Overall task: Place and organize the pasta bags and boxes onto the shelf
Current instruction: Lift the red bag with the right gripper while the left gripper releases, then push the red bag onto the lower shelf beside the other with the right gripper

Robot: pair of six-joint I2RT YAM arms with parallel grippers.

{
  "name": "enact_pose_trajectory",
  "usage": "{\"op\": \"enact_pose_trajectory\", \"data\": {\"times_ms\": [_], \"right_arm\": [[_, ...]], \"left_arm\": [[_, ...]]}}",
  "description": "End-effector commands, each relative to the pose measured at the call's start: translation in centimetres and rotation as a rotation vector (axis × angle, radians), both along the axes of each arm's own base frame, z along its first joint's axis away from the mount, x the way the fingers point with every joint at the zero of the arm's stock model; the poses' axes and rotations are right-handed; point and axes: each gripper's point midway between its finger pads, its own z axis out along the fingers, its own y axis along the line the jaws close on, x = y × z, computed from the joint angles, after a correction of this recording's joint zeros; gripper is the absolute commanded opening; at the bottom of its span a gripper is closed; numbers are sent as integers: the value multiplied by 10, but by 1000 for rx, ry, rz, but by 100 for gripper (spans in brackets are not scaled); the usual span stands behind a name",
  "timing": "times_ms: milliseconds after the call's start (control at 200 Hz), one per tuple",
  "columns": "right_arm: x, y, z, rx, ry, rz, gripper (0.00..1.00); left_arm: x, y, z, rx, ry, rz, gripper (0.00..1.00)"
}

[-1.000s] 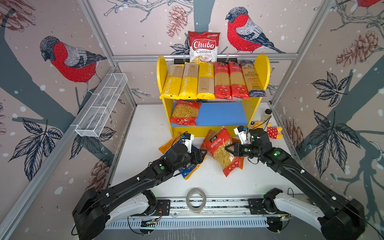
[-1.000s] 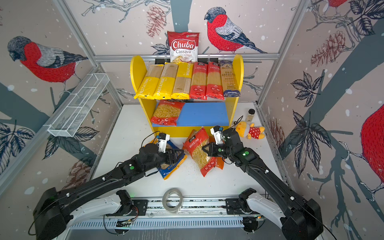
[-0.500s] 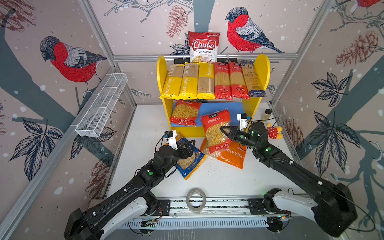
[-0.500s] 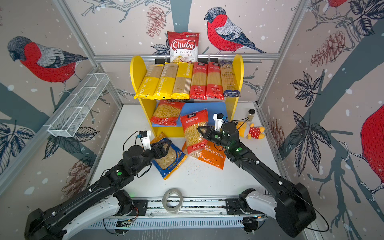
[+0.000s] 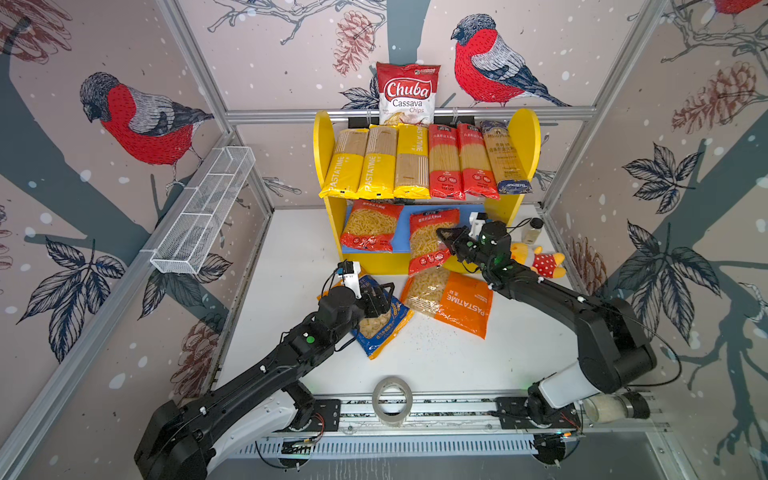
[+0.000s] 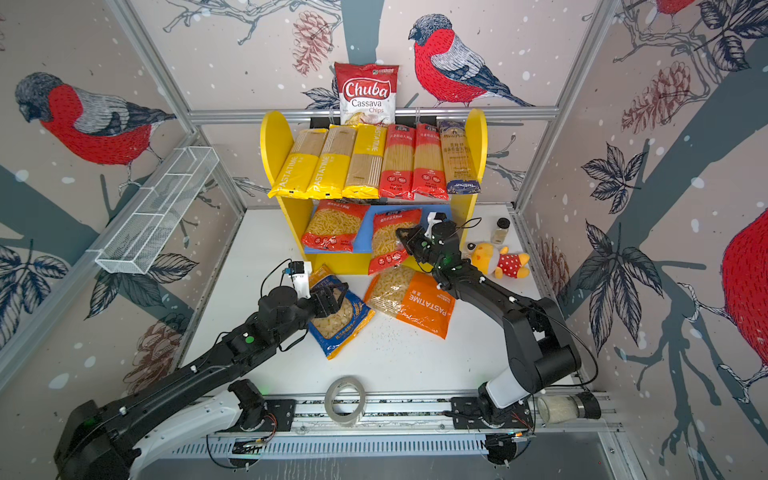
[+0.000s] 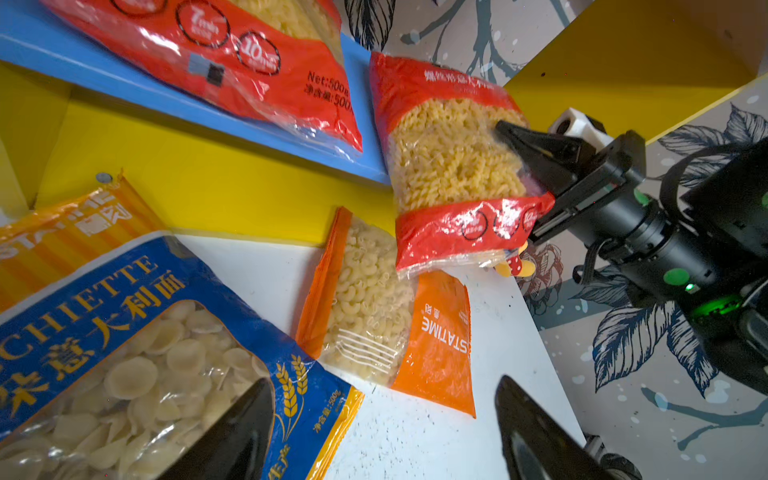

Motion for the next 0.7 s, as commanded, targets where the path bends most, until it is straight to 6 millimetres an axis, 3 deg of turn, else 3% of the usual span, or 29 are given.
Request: {"op": "enact_pose_trajectory", "data": {"times_ms": [0, 350, 530, 690], "right_arm": [[10, 3, 14, 46, -38, -21, 7], [37, 35, 5, 141, -12, -12, 12], [42, 54, -6, 88, 18, 53, 45], [22, 47, -8, 29, 10, 67, 61]], "left_arm": [[1, -12, 12, -53, -22, -45, 82], [1, -21, 10, -60, -7, -78, 78], [0, -21, 5, -66, 5, -81, 78], [0, -21, 3, -59, -3, -79, 77]]}}
